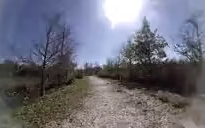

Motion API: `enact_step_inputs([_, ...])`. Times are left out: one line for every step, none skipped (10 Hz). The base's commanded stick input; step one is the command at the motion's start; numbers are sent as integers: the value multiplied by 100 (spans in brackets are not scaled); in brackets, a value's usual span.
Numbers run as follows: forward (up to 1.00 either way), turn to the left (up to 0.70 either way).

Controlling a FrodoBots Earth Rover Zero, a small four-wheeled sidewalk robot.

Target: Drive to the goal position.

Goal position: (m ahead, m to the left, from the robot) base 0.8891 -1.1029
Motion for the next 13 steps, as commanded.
enact_step_inputs([70, 0])
enact_step_inputs([70, 0])
enact_step_inputs([70, 0])
enact_step_inputs([70, 0])
enact_step_inputs([70, 0])
enact_step_inputs([70, 0])
enact_step_inputs([70, 0])
enact_step_inputs([70, 0])
enact_step_inputs([70, -10])
enact_step_inputs([70, -35])
enact_step_inputs([70, -35])
enact_step_inputs([70, -35])
enact_step_inputs([70, -26])
